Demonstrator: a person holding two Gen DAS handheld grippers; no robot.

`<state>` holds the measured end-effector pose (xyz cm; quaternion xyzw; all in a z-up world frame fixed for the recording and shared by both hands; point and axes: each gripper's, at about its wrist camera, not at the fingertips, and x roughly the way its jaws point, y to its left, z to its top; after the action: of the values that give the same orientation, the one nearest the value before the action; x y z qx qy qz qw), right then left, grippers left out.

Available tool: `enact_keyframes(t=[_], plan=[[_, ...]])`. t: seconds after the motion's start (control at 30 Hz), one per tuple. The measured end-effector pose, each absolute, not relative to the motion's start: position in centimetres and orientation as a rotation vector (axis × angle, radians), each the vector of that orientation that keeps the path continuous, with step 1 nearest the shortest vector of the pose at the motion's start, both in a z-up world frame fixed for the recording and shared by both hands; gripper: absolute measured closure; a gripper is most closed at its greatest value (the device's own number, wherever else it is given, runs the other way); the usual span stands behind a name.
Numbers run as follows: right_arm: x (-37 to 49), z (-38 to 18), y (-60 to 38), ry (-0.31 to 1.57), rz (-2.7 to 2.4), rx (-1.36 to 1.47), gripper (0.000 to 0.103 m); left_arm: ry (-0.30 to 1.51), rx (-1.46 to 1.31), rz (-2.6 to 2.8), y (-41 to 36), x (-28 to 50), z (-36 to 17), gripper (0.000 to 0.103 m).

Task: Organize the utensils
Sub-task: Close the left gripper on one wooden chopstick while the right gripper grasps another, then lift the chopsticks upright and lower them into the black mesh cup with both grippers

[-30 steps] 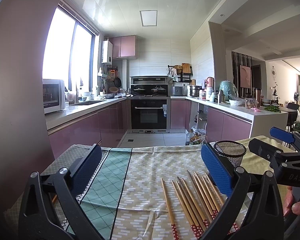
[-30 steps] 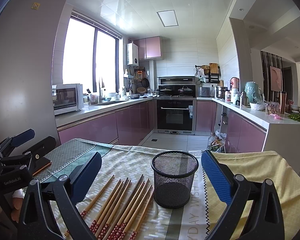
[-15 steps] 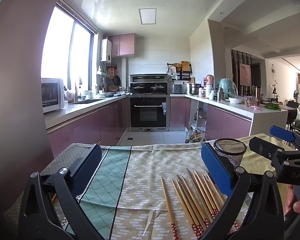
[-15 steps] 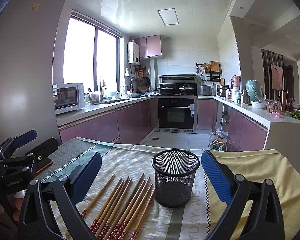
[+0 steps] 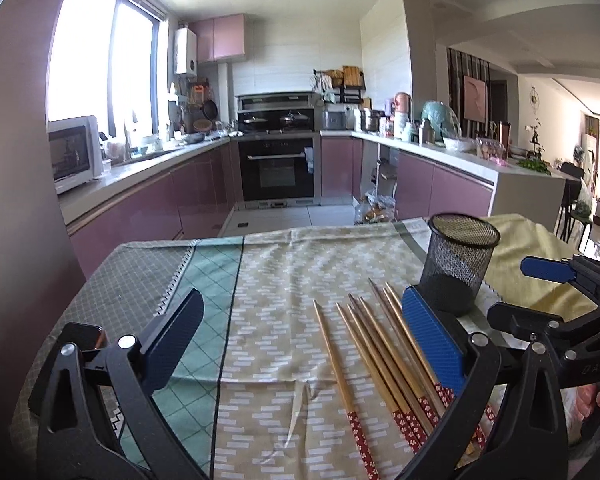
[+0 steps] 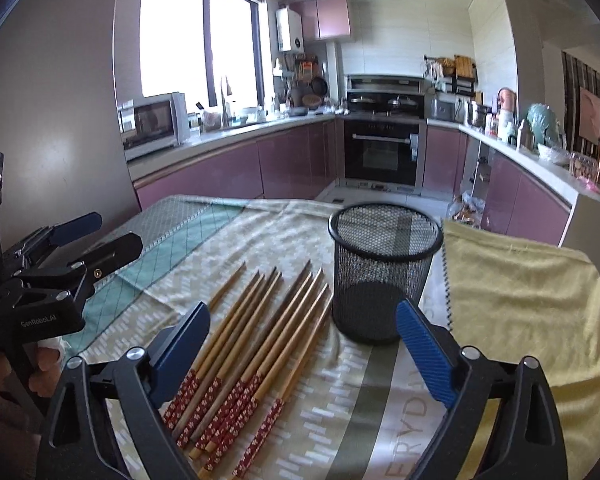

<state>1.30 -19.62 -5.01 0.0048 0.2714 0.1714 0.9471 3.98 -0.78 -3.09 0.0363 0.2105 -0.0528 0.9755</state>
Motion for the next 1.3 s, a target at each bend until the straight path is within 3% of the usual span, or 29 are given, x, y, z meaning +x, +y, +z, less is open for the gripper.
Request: enact_keyframes(t=[0.2,0.27,0.53,0.63,0.8,0.93,1.13,1.3], plan=[[4.4,-8.5,-19.0,0.773,0.354,0.037,0.043,0.627,0.133,-0.167,-2.0,7.2,-6.7,0.024],[5.1,-9.5,-18.6,0.816,0.361,0.051,0.057,0.679,0.141,-0.178,-2.2,8.1,-7.7,0.035],[6.2,-10.5,-17.6,0.872,0.35,0.058,0.077,0.811,0.145,-0.222,-2.6,11.0,-10.6,0.05],[6.7,-10.3,-17.3,0.883,0.343,0.047,0.081,0.859,0.145,-0.226,-2.7,11.8,-11.1,0.057],[7.7,-10.1,-17.3,0.893,0.342,0.042,0.081,0.889,0.151,-0.239,-3.3,12.8,-11.5,0.059],[8.1,-10.2,-17.9,0.896,0.348,0.082,0.093,0.898,0.129,-0.243,-3.6,13.2,-11.3,0.071],[8.0,-10.3,-19.1,0.895,0.371,0.151,0.097,0.901,0.068,-0.224,-3.4,13.6,-11.2,0.092],[7.3,-9.5,-19.4,0.871,0.412,0.172,0.097,0.899,0.023,-0.223,-2.6,13.1,-10.9,0.095]])
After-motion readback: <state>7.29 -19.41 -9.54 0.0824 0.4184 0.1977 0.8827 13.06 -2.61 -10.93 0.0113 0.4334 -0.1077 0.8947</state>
